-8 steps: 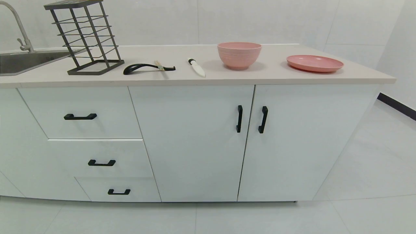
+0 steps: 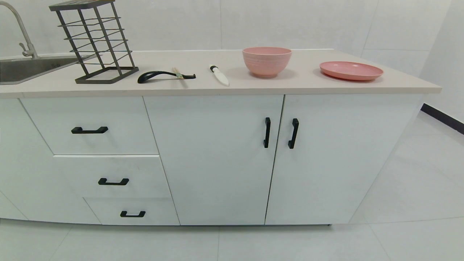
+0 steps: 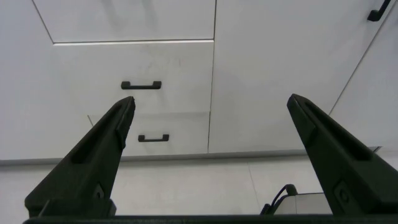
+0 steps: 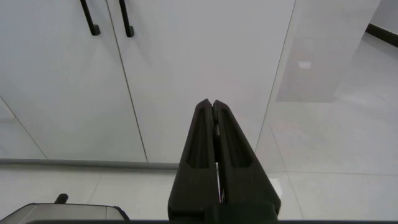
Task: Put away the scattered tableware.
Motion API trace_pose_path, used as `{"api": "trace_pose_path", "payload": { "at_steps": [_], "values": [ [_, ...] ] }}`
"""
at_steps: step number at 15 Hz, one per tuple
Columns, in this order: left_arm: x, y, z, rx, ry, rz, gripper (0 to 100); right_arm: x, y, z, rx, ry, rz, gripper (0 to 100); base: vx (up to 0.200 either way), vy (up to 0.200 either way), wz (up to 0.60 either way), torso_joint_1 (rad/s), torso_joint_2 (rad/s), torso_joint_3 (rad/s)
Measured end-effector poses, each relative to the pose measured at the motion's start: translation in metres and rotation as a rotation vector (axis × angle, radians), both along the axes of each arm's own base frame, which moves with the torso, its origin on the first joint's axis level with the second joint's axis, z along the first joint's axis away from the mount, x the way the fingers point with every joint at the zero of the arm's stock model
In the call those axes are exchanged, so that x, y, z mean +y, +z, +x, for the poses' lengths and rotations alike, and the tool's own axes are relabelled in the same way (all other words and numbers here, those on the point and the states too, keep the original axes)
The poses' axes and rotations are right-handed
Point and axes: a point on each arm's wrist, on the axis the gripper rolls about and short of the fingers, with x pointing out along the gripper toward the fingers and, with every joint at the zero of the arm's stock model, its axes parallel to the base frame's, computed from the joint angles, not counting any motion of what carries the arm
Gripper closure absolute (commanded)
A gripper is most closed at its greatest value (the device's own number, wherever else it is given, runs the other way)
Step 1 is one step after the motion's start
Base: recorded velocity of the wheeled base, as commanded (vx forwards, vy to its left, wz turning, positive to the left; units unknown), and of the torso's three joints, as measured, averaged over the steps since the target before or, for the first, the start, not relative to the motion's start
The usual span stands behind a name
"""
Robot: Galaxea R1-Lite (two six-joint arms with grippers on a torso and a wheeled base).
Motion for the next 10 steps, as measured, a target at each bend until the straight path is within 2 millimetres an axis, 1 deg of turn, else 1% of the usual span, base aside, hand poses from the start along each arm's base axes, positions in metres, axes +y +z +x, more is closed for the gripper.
{"api": "trace_pose_path", "payload": {
  "at_steps": [2, 3, 4, 6, 8, 10],
  "values": [
    [0.0, 0.0, 0.0, 0.001, 0.001, 0.002, 0, 0.0, 0.006, 0.0, -0.059, 0.008, 0.003, 100, 0.0, 0.0, 0.0, 0.0, 0.0, 0.0],
    [0.0, 0.0, 0.0, 0.0, 0.001, 0.003, 0, 0.0, 0.019, -0.003, -0.14, 0.009, 0.0, 100, 0.0, 0.0, 0.0, 0.0, 0.0, 0.0],
    [0.0, 0.0, 0.0, 0.0, 0.001, 0.003, 0, 0.001, 0.029, -0.005, -0.182, 0.017, -0.006, 100, 0.0, 0.0, 0.0, 0.0, 0.0, 0.0],
    [0.0, 0.0, 0.0, 0.001, 0.001, 0.002, 0, 0.002, 0.044, -0.008, -0.195, 0.07, -0.018, 100, 0.0, 0.0, 0.0, 0.0, 0.0, 0.0],
    [0.0, 0.0, 0.0, 0.001, 0.001, 0.0, 0, 0.003, 0.064, -0.01, -0.187, 0.13, -0.023, 100, 0.0, 0.0, 0.0, 0.0, 0.0, 0.0],
    [0.0, 0.0, 0.0, 0.0, 0.002, -0.001, 0, 0.004, 0.079, -0.007, -0.155, 0.201, -0.026, 100, 0.0, 0.0, 0.0, 0.0, 0.0, 0.0]
  ]
}}
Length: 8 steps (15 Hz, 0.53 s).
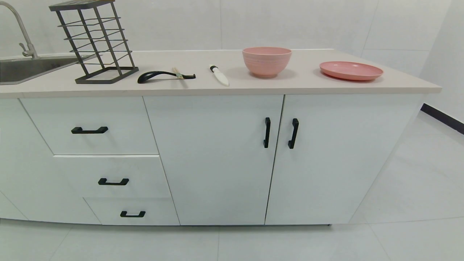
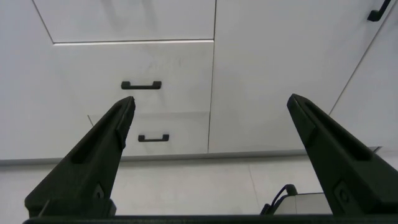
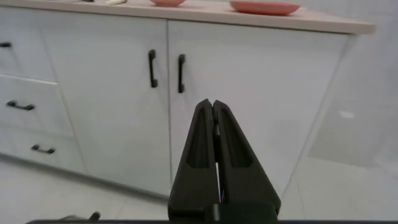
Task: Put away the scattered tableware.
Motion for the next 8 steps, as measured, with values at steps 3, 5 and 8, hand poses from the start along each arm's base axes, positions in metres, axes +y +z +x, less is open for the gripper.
{"api": "trace_pose_path", "payload": {
  "at_steps": [3, 5, 8],
  "values": [
    [0.0, 0.0, 0.0, 0.0, 0.001, 0.0, 0, 0.002, 0.016, 0.019, 0.107, 0.106, -0.014, 0, 0.0, 0.0, 0.0, 0.0, 0.0, 0.0],
    [0.0, 0.0, 0.0, -0.001, 0.0, 0.0, 0, 0.003, 0.026, 0.033, 0.16, 0.156, -0.017, 0, 0.0, 0.0, 0.0, 0.0, 0.0, 0.0],
    [0.0, 0.0, 0.0, 0.0, 0.0, 0.0, 0, 0.006, 0.043, 0.059, 0.211, 0.216, -0.023, 0, 0.0, 0.0, 0.0, 0.0, 0.0, 0.0]
  ]
}}
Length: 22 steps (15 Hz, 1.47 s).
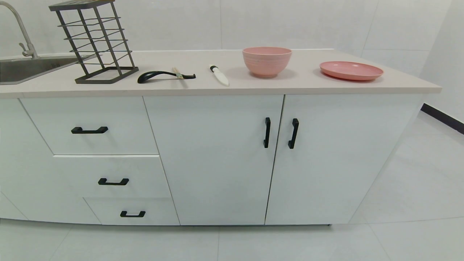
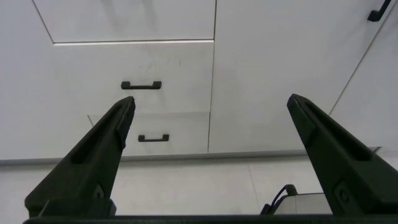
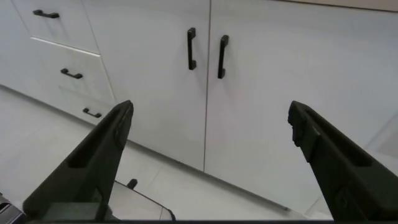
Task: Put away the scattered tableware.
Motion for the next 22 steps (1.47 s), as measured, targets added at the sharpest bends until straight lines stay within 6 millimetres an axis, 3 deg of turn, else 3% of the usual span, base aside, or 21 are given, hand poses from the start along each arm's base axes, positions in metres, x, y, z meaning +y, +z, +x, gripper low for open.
{"api": "trace_pose_path", "payload": {
  "at_steps": [4, 9, 22],
  "values": [
    [0.0, 0.0, 0.0, 0.0, 0.0, -0.002, 0, 0.014, 0.016, 0.046, 0.039, 0.098, -0.007, 0, 0.0, 0.0, 0.0, 0.0, 0.0, 0.0],
    [0.0, 0.0, 0.0, 0.0, 0.001, -0.002, 0, 0.043, 0.012, 0.104, 0.068, 0.21, -0.041, 0, 0.0, 0.0, 0.0, 0.0, 0.0, 0.0],
    [0.0, 0.0, 0.0, -0.001, 0.0, -0.007, 0, 0.097, -0.057, 0.228, 0.113, 0.348, -0.131, 0, 0.0, 0.0, 0.0, 0.0, 0.0, 0.0]
  ]
}}
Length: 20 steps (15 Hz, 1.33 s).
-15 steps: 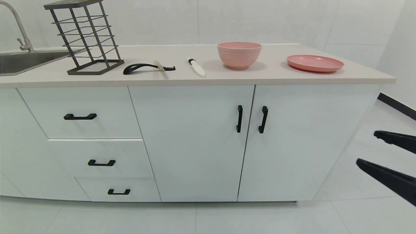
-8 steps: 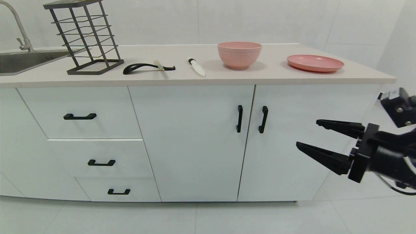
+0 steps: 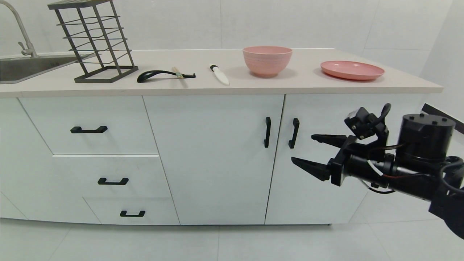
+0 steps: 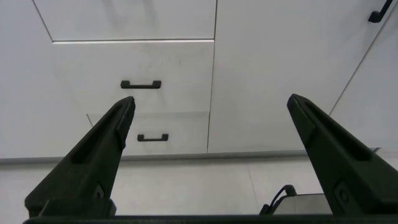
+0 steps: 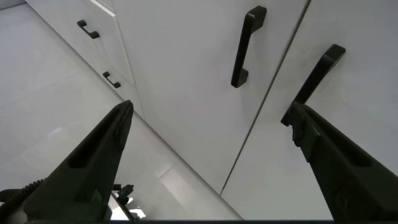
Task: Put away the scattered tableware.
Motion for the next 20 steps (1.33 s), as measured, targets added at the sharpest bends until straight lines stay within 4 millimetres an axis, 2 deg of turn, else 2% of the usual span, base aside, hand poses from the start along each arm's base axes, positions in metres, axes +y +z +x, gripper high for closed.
{"api": "trace_pose_path", "payload": {
  "at_steps": [3, 5, 7, 8, 10, 11, 12, 15, 20],
  "values": [
    [0.0, 0.0, 0.0, -0.002, -0.003, 0.006, 0, 0.003, -0.006, 0.013, 0.014, -0.01, -0.005, 0, 0.0, 0.0, 0.0, 0.0, 0.0, 0.0],
    [0.0, 0.0, 0.0, -0.002, -0.017, 0.012, 0, 0.001, -0.008, 0.013, 0.022, -0.016, -0.008, 0, 0.0, 0.0, 0.0, 0.0, 0.0, 0.0],
    [-0.001, 0.002, 0.0, -0.024, -0.038, 0.025, 0, -0.005, -0.008, 0.005, 0.027, -0.027, -0.01, 0, 0.0, 0.0, 0.0, 0.0, 0.0, 0.0],
    [-0.001, 0.014, -0.001, -0.125, -0.047, 0.024, 0, -0.01, -0.008, -0.003, 0.034, -0.036, -0.013, 0, 0.0, 0.0, 0.0, 0.0, 0.0, 0.0],
    [-0.002, 0.058, -0.014, -0.374, -0.083, 0.017, 0, -0.021, -0.008, -0.022, 0.041, -0.055, -0.016, 0, 0.0, 0.0, 0.0, 0.0, 0.0, 0.0],
    [-0.002, 0.076, -0.021, -0.42, -0.124, 0.014, 0, -0.027, -0.007, -0.03, 0.04, -0.066, -0.016, 0, 0.0, 0.0, 0.0, 0.0, 0.0, 0.0],
    [-0.002, 0.086, -0.023, -0.406, -0.187, 0.013, 0, -0.031, -0.006, -0.036, 0.033, -0.076, -0.013, 0, 0.0, 0.0, 0.0, 0.0, 0.0, 0.0],
    [-0.003, 0.097, -0.018, -0.329, -0.412, 0.024, 0, -0.036, -0.001, -0.042, -0.001, -0.08, -0.001, 0, 0.0, 0.0, 0.0, 0.0, 0.0, 0.0],
    [-0.008, 0.112, 0.013, -0.162, -0.666, 0.012, 0, -0.036, 0.002, -0.044, -0.012, -0.074, 0.005, 0, 0.0, 0.0, 0.0, 0.0, 0.0, 0.0]
  ]
}}
